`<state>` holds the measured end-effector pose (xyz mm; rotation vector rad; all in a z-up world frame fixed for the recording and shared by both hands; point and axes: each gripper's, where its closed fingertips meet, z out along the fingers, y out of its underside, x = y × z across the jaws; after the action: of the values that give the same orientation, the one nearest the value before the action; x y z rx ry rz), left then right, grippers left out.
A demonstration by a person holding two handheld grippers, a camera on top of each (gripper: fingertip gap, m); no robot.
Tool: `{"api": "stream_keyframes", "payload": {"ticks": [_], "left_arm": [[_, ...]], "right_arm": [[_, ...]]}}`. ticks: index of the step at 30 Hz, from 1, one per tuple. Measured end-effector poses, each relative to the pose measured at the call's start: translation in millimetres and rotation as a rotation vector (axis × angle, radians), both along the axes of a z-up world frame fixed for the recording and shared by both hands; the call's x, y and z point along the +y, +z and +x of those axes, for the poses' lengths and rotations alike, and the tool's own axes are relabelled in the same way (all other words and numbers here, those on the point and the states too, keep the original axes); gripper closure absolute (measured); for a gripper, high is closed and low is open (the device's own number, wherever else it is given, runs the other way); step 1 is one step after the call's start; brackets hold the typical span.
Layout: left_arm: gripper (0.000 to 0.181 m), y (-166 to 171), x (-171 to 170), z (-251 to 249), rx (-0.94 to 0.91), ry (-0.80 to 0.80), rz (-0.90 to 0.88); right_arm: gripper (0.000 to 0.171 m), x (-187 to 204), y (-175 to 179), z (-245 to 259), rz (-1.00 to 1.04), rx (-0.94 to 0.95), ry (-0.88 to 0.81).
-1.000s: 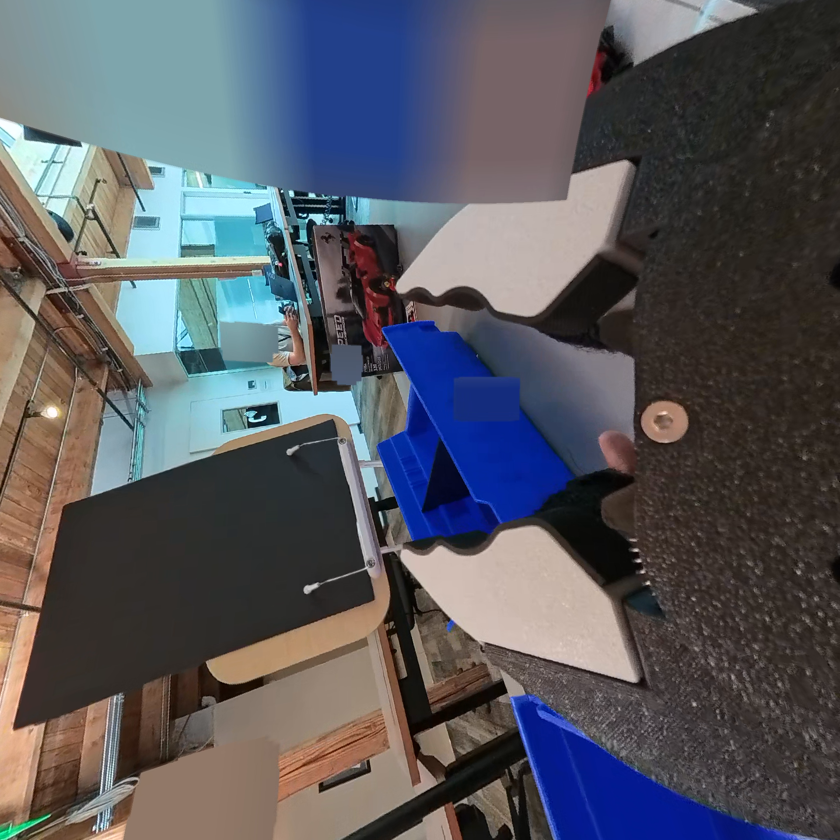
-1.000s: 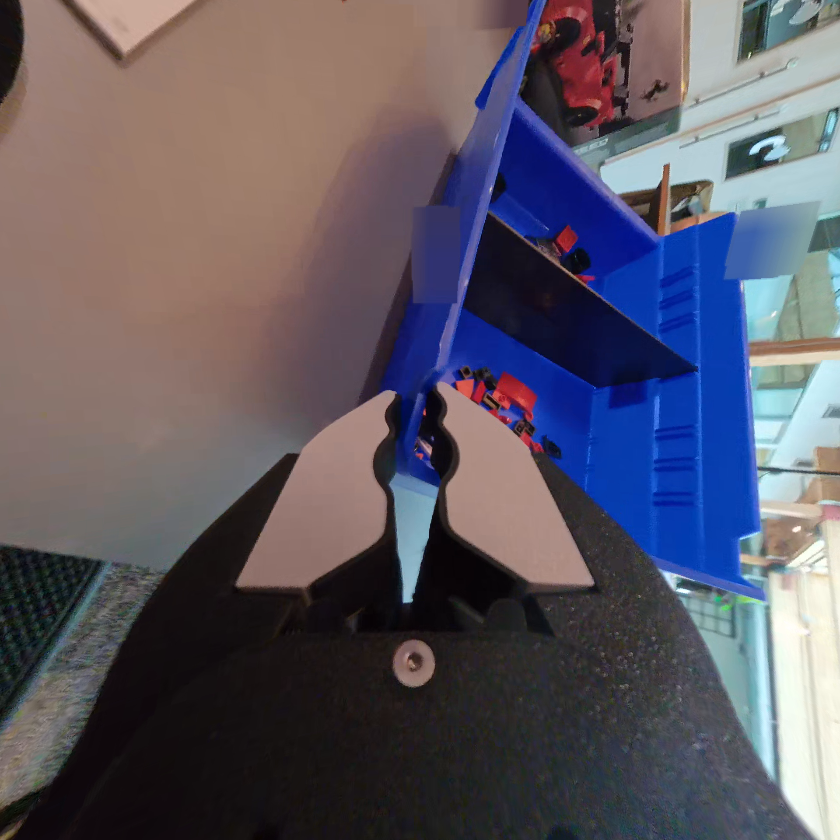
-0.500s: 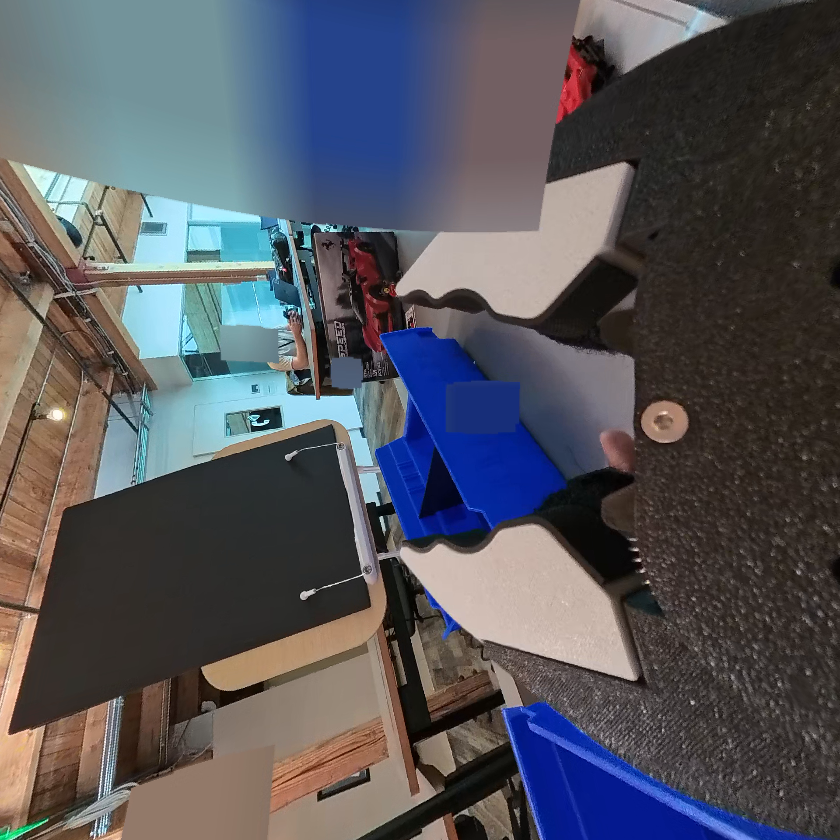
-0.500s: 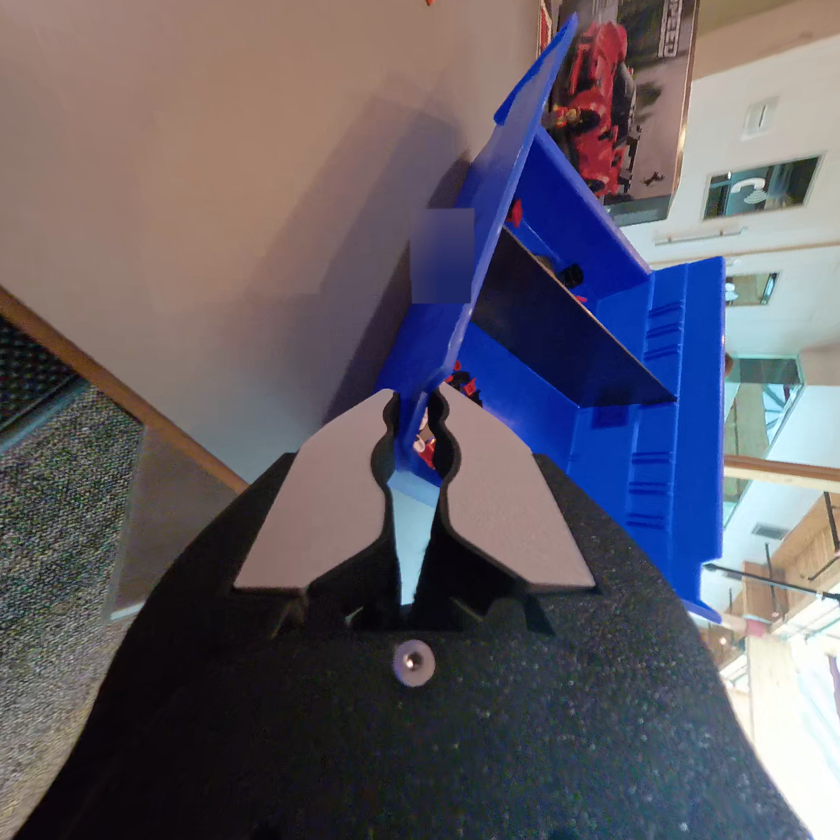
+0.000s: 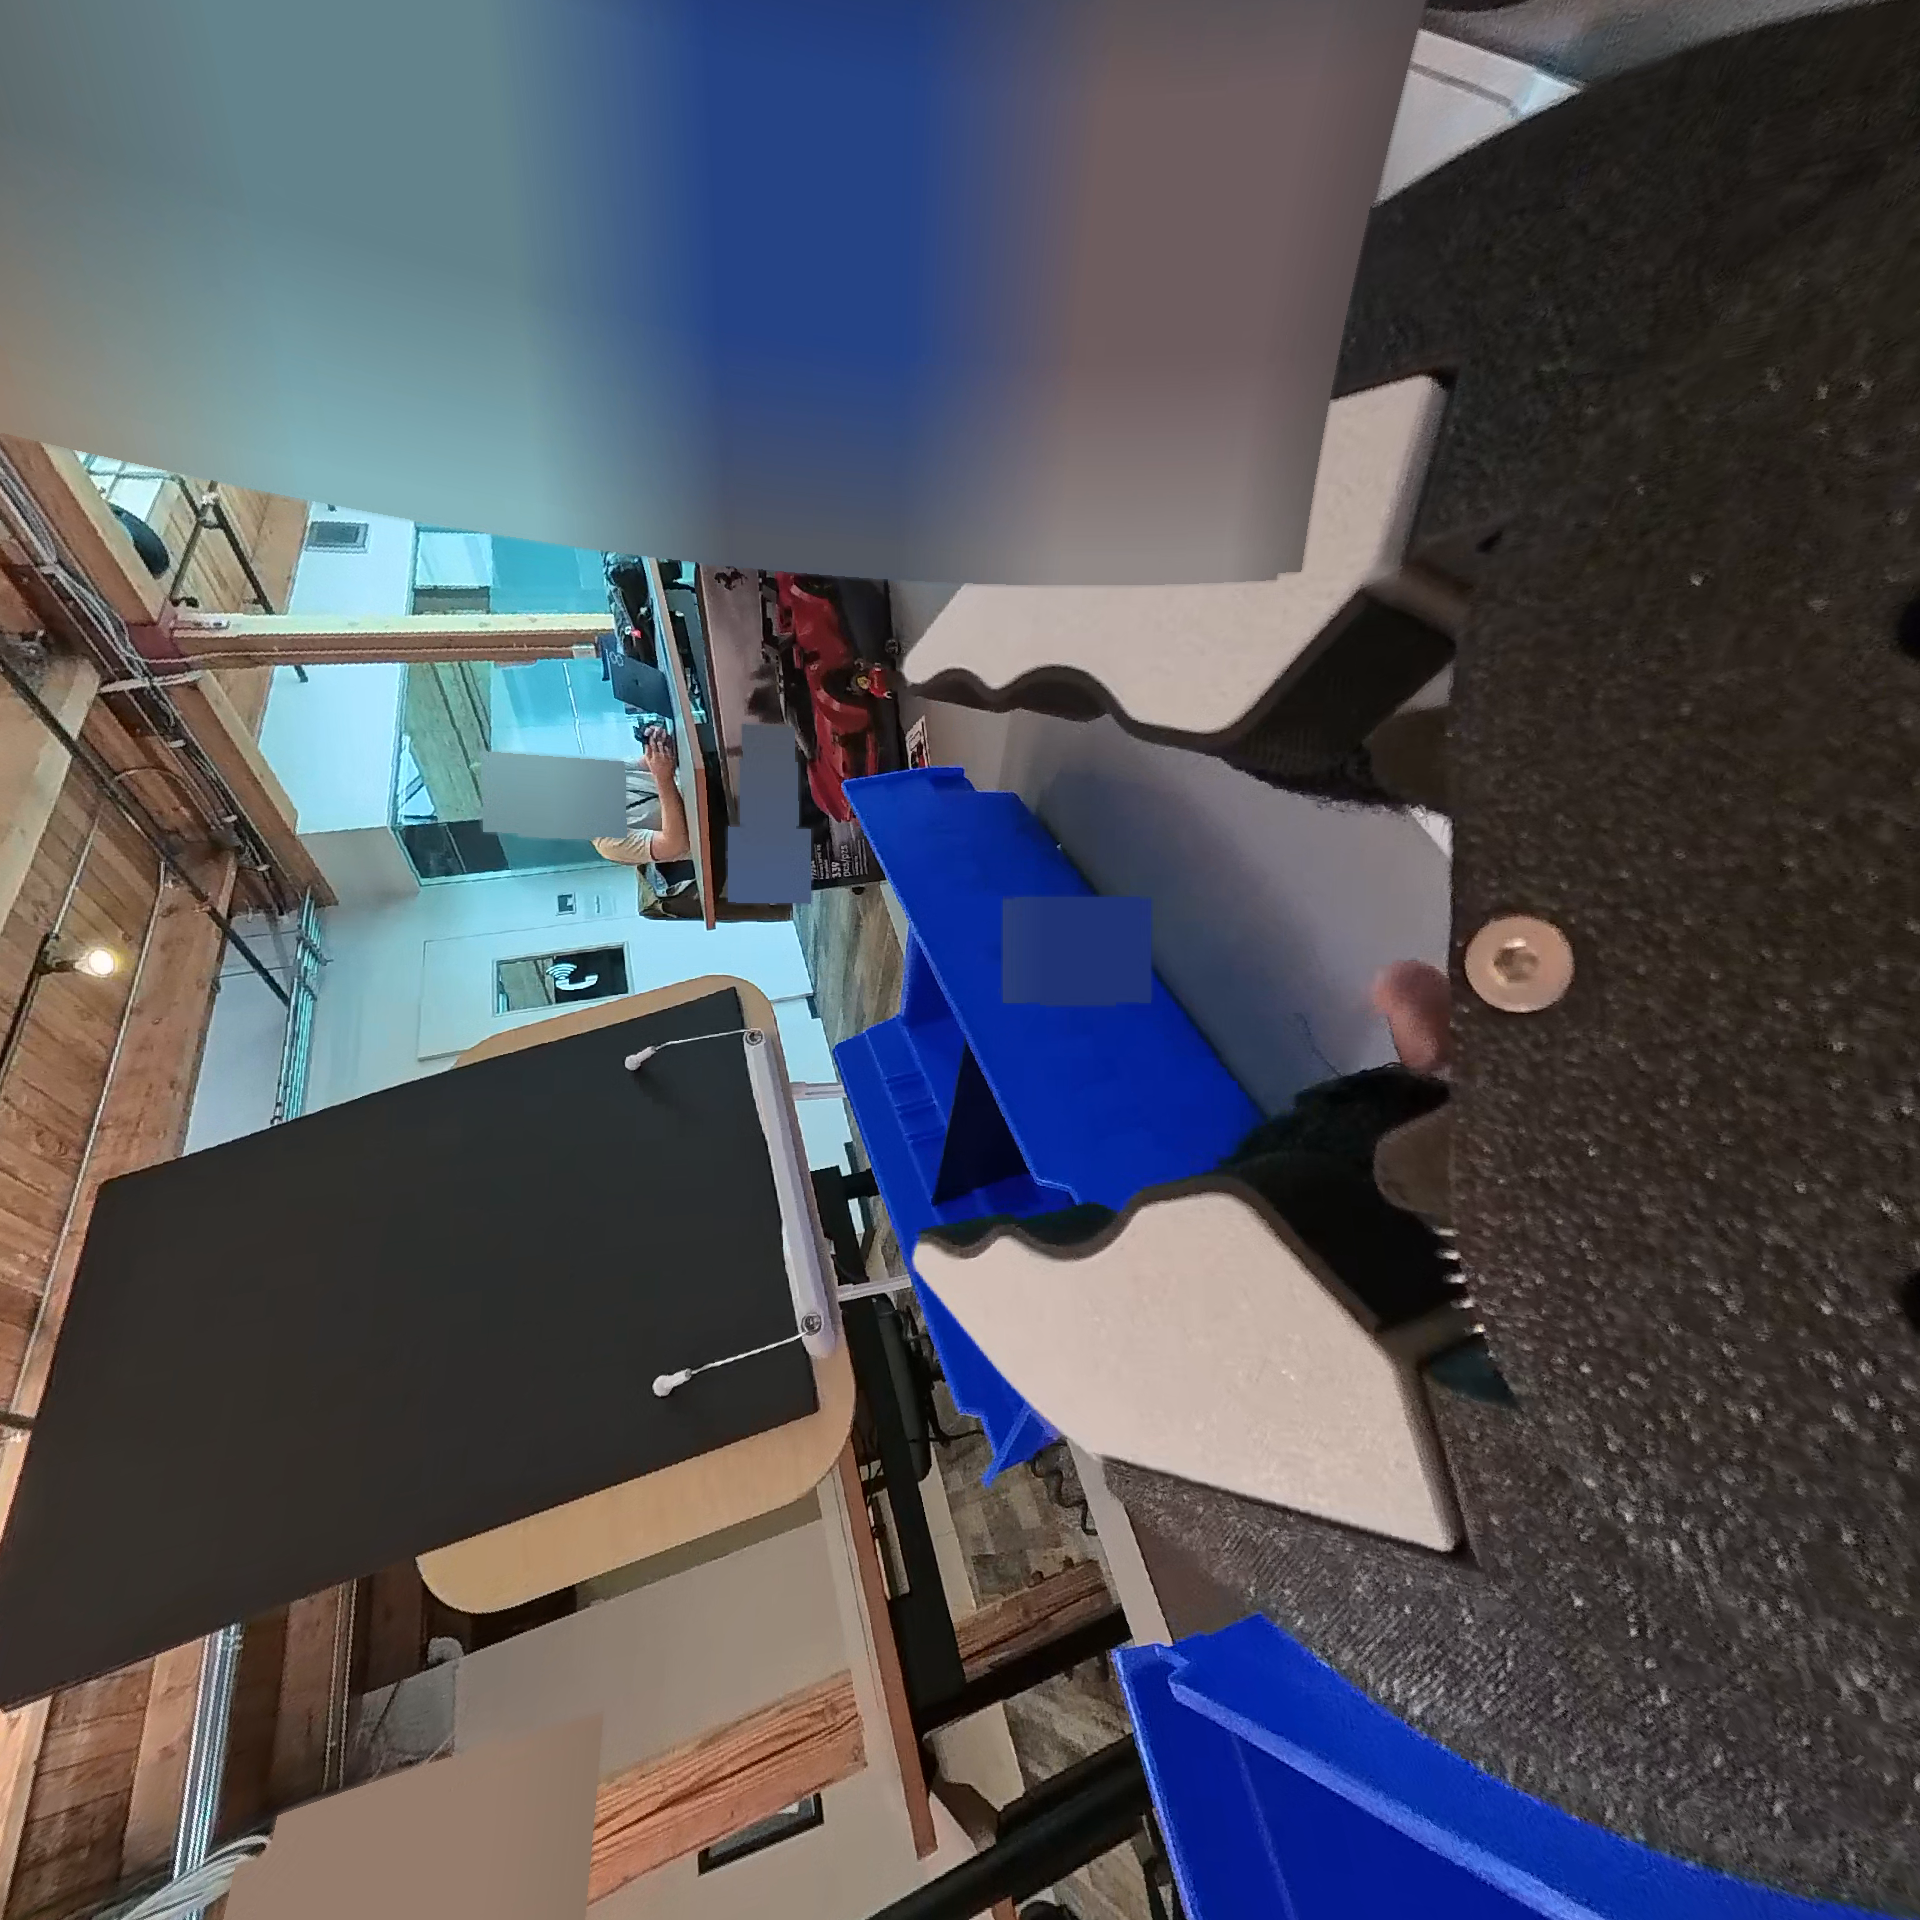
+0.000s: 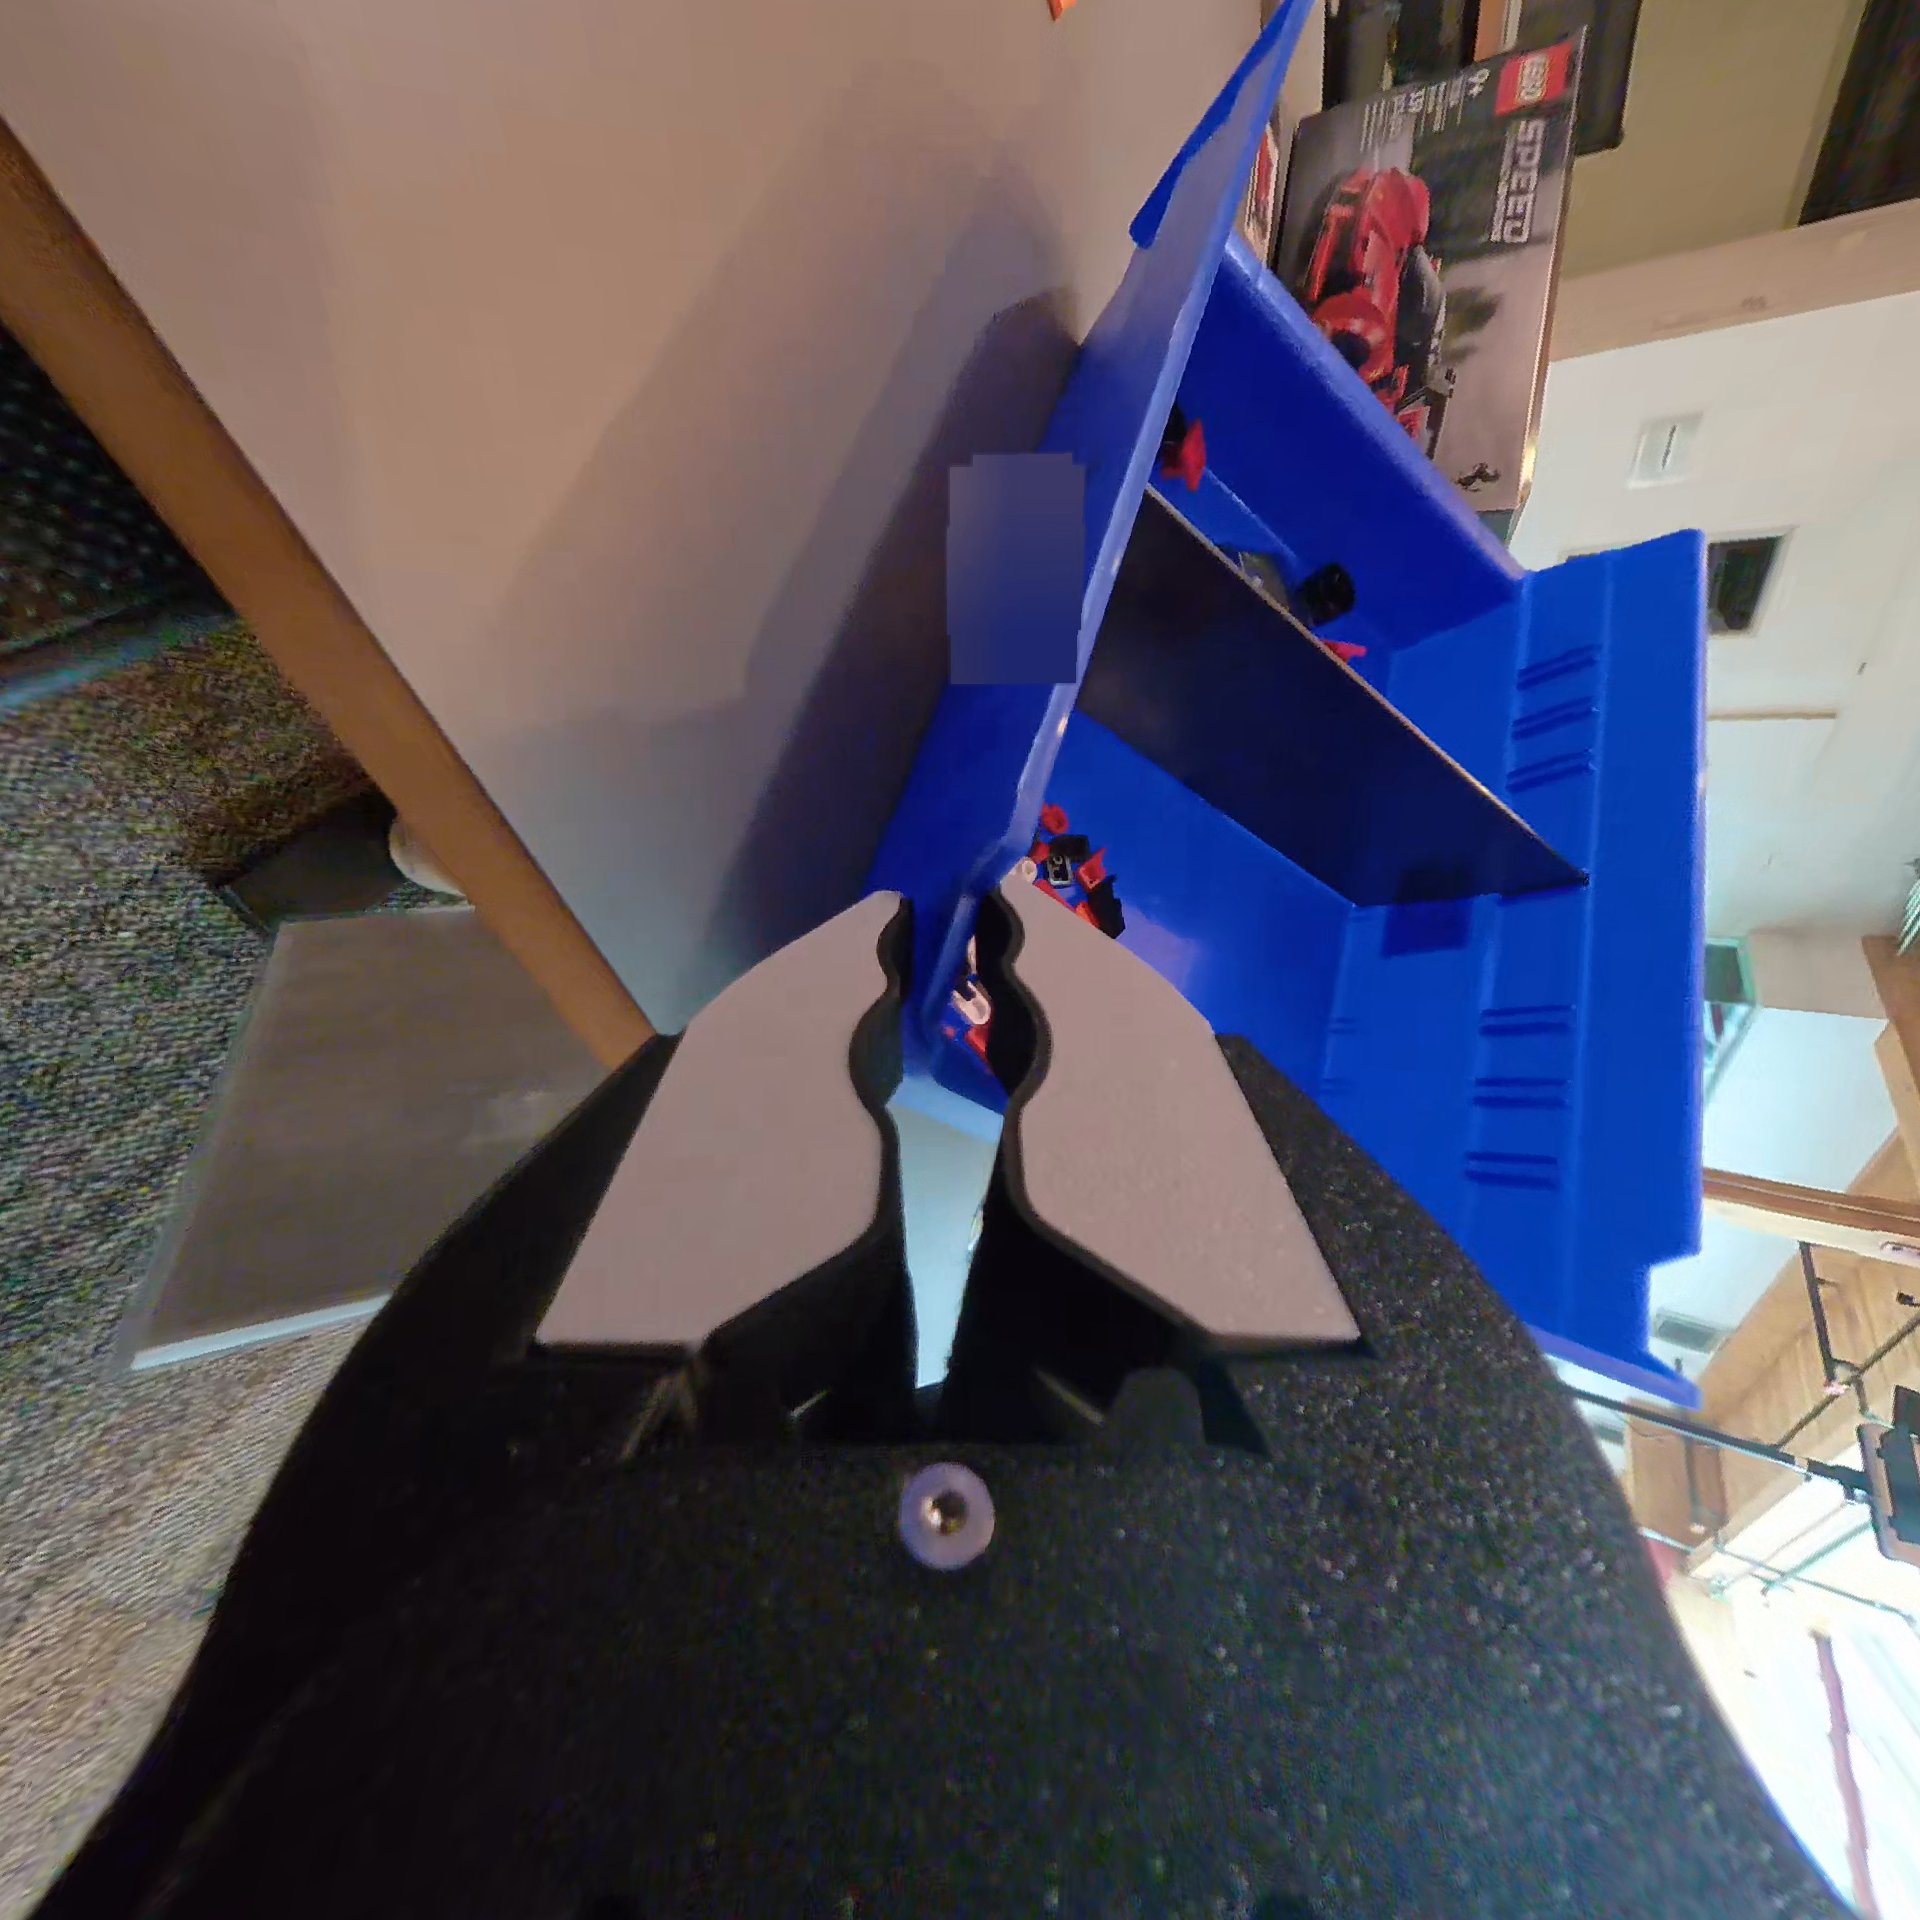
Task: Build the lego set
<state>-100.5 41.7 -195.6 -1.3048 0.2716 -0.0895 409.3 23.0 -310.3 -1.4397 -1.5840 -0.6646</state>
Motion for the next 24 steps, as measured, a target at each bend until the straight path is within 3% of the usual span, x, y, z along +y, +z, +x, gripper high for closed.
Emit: {"api": "stream_keyframes", "payload": {"ticks": [24], "left_arm": [[0.089,-9,-1,5,-0.008,-0.046,-0.034]], "right_arm": [[0.161,1,-5,19,0.063,-0.030,0.040]]}}
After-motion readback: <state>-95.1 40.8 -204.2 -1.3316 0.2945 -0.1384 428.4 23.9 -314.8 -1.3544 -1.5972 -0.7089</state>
